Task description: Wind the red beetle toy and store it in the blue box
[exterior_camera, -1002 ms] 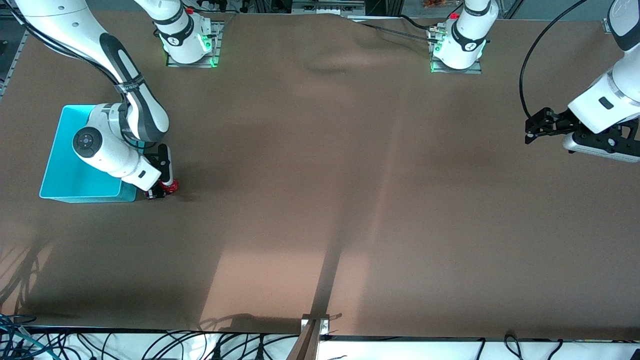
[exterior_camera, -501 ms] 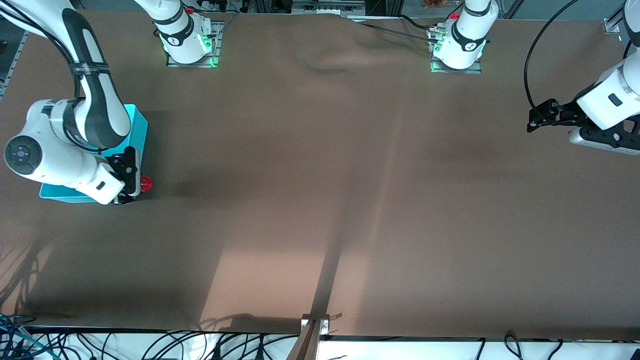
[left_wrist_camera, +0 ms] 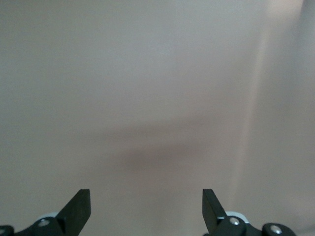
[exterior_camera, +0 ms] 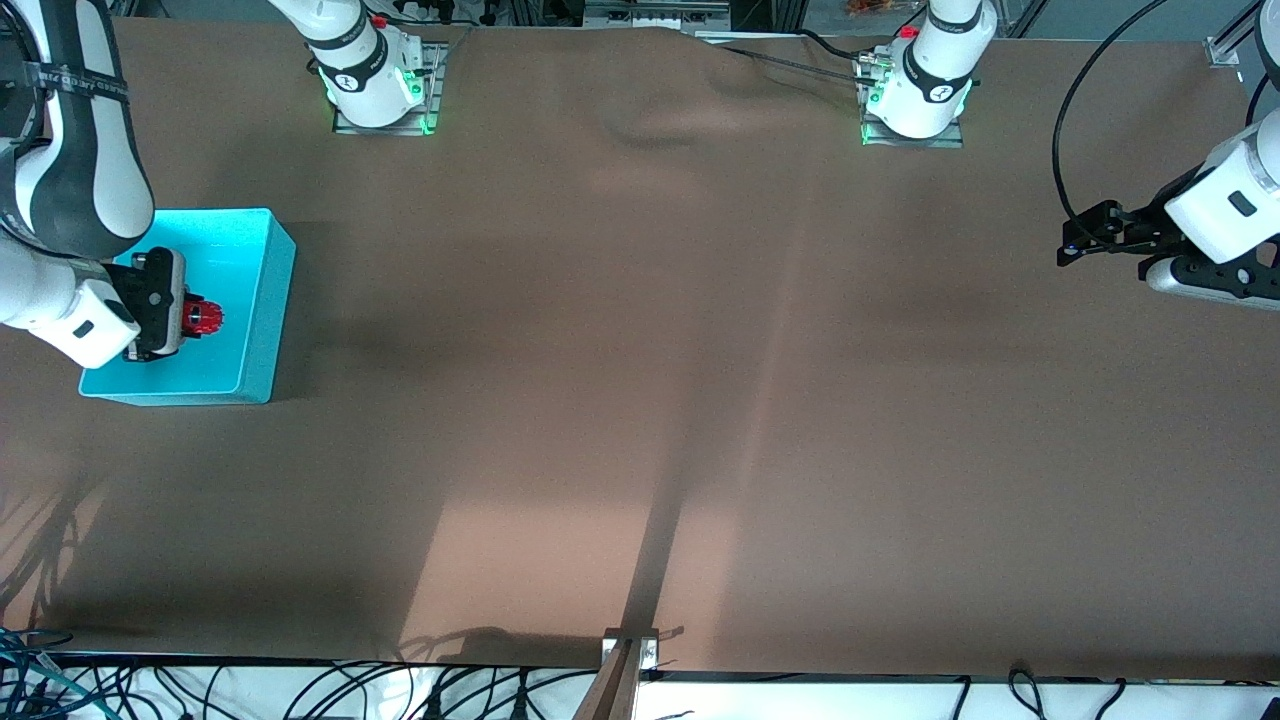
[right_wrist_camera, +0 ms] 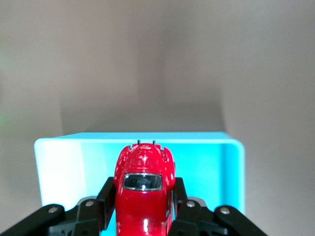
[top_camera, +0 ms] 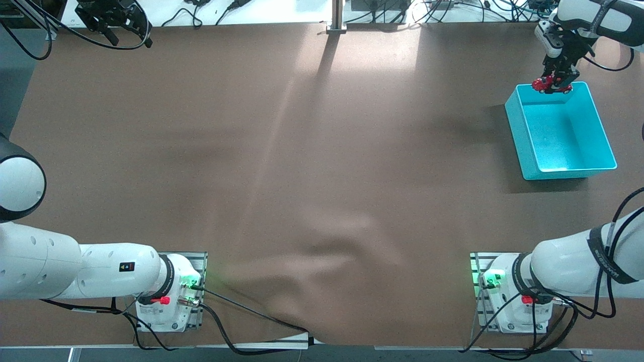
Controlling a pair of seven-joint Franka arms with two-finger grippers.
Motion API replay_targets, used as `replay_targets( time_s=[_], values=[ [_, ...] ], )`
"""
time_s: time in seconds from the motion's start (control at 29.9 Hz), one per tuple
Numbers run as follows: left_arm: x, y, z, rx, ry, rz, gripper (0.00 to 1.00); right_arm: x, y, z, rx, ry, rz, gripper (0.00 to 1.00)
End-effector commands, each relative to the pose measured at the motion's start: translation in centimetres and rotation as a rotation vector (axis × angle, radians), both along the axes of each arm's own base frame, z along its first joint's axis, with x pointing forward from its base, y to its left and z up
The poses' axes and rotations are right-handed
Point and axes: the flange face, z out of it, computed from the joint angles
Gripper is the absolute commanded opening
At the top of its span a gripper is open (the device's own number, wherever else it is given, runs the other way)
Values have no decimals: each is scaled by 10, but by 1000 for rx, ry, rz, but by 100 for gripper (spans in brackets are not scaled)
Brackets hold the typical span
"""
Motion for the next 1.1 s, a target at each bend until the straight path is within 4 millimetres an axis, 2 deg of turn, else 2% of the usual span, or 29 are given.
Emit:
replay_targets(
  time_s=[0.0, 0.07, 0.17, 0.27, 0.67, 0.97, 1.07],
  values=[
    [3, -4, 7, 41, 2, 3, 100, -44, -12, -16, 20, -45, 16, 12],
    [4, -2, 7, 44, 0, 5, 100, -55, -20, -28, 27, -50, 24, 12],
    [6, 0, 20, 46, -27, 9, 100, -68, -34, -44, 29, -63, 33, 12],
    [7, 0, 24, 46, -37, 8, 100, -79, -44, -59, 32, -79, 44, 12],
    [13, 10, 14, 94, -23, 16, 100, -118, -70, -115, 30, -45, -21, 12],
    [12, 22, 21, 88, -34, 42, 100, -128, -93, -147, 15, -59, -7, 14],
    [12, 22, 23, 80, -37, 44, 100, -130, -94, -155, 22, -51, -22, 20]
  ],
)
